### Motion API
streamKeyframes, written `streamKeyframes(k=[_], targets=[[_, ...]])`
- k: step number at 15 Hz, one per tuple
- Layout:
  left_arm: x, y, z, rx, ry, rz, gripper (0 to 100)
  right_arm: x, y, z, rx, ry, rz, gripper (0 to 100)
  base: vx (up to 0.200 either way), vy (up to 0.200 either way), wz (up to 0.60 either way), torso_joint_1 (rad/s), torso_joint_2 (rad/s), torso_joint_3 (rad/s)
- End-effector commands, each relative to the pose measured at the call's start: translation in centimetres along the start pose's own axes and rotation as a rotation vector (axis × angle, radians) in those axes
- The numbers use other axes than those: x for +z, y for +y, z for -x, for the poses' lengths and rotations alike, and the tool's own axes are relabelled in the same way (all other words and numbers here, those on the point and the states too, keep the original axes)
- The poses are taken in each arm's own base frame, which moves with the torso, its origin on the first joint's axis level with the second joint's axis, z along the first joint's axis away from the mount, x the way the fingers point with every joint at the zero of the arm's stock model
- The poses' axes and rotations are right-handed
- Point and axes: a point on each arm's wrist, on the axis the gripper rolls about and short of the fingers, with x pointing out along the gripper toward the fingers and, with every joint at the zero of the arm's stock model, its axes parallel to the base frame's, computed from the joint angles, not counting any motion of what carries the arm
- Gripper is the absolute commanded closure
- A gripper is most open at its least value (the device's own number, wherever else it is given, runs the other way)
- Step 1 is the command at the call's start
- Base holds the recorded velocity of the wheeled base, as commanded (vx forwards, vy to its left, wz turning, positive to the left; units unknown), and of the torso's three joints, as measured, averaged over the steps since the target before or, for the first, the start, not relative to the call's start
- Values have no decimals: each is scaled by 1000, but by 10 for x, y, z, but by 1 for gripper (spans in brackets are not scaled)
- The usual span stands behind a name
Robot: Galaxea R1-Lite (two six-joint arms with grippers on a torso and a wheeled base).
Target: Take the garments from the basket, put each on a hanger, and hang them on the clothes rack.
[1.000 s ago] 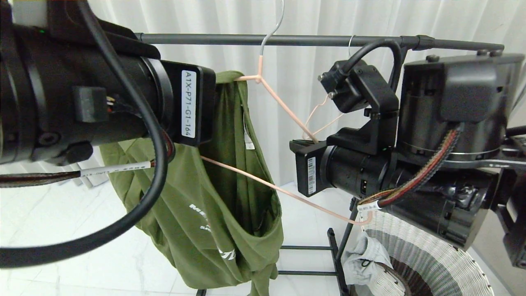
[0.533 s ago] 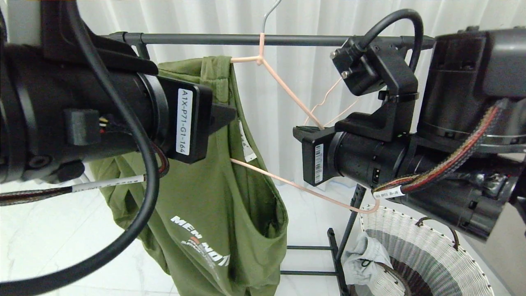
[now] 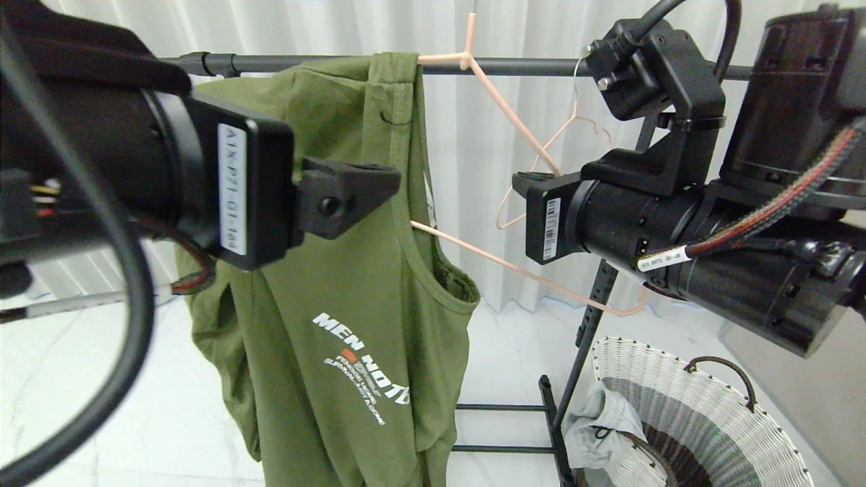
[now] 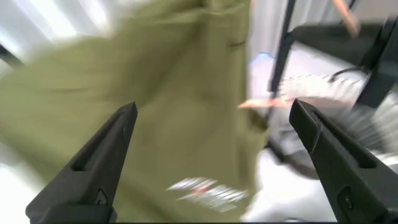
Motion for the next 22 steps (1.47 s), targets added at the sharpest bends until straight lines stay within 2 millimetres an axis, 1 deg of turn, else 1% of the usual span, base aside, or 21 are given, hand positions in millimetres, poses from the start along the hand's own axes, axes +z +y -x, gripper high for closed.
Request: streamKeyframes(k=[1, 2, 3, 5, 6, 8, 10, 12, 13, 14, 15, 17, 21, 22], targets=[[2, 26, 25, 13, -61, -35, 0, 2, -13, 4, -21, -6, 14, 100, 0, 0, 0, 0, 0, 0], [2, 38, 30, 4, -80, -81, 0, 1, -18, 6, -10, -3, 20, 100, 0, 0, 0, 0, 0, 0], [2, 52, 34, -12, -103, -162, 0, 1, -22, 10, -4, -3, 39, 100, 0, 0, 0, 0, 0, 0], [-1, 67, 29, -15, -103, -267, 0, 0, -26, 13, -7, 0, 60, 100, 0, 0, 0, 0, 0, 0], [-2, 70, 26, -44, -107, -311, 0, 0, -27, 16, -7, 0, 69, 100, 0, 0, 0, 0, 0, 0], [-5, 68, 20, -120, -117, -372, 0, -2, -26, 19, -1, 5, 86, 100, 0, 0, 0, 0, 0, 0], [-7, 65, 14, -150, -111, -390, 0, -2, -23, 21, 13, 3, 95, 100, 0, 0, 0, 0, 0, 0], [-12, 59, -7, -148, -124, -390, 0, -2, -11, 25, 57, 2, 101, 100, 0, 0, 0, 0, 0, 0], [-14, 57, -12, -144, -134, -391, 0, -3, -8, 26, 68, 4, 102, 100, 0, 0, 0, 0, 0, 0], [-19, 53, -23, -130, -161, -414, 0, -4, 0, 27, 96, 7, 113, 100, 0, 0, 0, 0, 0, 0], [-21, 52, -27, -120, -180, -445, 0, -5, 3, 28, 108, 7, 126, 100, 0, 0, 0, 0, 0, 0], [-26, 50, -30, -115, -181, -464, 0, -5, 8, 30, 127, 6, 139, 100, 0, 0, 0, 0, 0, 0], [-26, 51, -29, -110, -184, -464, 0, -4, 15, 34, 156, -2, 173, 100, 0, 0, 0, 0, 0, 0], [-26, 51, -29, -110, -184, -464, 100, -4, 17, 35, 167, -3, 173, 100, 0, 0, 0, 0, 0, 0]])
